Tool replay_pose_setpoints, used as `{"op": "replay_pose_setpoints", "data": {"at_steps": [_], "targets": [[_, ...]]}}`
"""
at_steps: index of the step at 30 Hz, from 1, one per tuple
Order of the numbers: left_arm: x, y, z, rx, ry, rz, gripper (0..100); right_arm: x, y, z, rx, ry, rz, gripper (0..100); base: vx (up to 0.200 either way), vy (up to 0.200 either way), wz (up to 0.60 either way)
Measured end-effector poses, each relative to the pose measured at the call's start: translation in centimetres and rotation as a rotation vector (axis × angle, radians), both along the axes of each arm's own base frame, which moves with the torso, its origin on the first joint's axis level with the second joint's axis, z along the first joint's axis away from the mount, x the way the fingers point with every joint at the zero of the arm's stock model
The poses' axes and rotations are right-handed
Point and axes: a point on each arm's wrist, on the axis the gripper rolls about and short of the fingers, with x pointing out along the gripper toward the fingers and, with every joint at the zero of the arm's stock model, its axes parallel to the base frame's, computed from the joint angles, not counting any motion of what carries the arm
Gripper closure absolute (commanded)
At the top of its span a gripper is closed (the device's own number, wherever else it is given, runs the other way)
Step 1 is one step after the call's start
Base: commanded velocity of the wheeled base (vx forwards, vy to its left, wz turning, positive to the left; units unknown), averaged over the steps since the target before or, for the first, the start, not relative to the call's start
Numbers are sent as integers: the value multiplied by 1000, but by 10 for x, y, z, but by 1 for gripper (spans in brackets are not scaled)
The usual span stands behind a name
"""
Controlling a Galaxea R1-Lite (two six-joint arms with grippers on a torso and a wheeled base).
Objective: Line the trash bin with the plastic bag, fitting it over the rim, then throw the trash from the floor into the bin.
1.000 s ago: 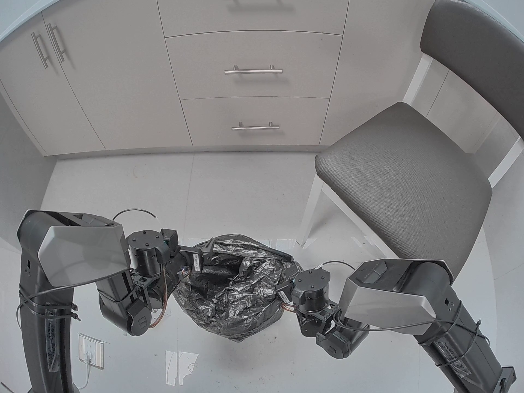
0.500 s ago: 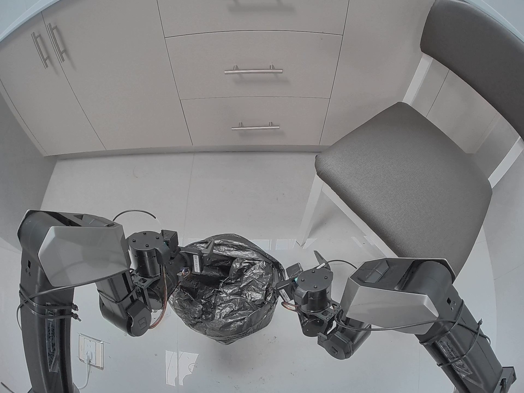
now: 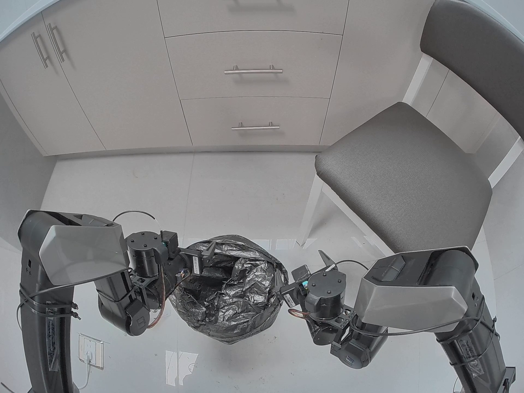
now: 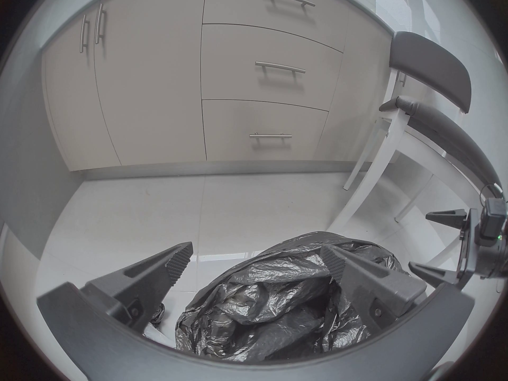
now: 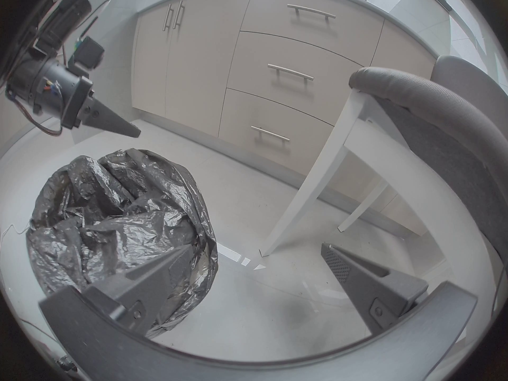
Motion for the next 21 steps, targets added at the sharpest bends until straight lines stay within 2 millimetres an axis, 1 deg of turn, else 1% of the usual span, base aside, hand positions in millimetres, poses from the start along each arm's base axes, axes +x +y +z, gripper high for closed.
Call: {"op": "replay_pose_setpoints", "data": {"at_steps": [2, 6, 12, 18, 21], "targets": [[0, 1, -1, -1, 5, -8, 0, -5, 1, 3, 2, -2, 11, 0, 0, 0, 0], [1, 3, -1, -9, 9, -34, 0, -9, 1, 6, 2, -1, 18, 0, 0, 0, 0], [8, 8, 3, -15, 6, -164, 0, -12, 3, 11, 9, -9, 28, 0, 0, 0, 0], [30, 16, 4, 57, 50, -235, 0, -13, 5, 18, 20, -22, 32, 0, 0, 0, 0], [45, 19, 9, 76, 84, -247, 0, -13, 5, 20, 24, -25, 32, 0, 0, 0, 0]]}}
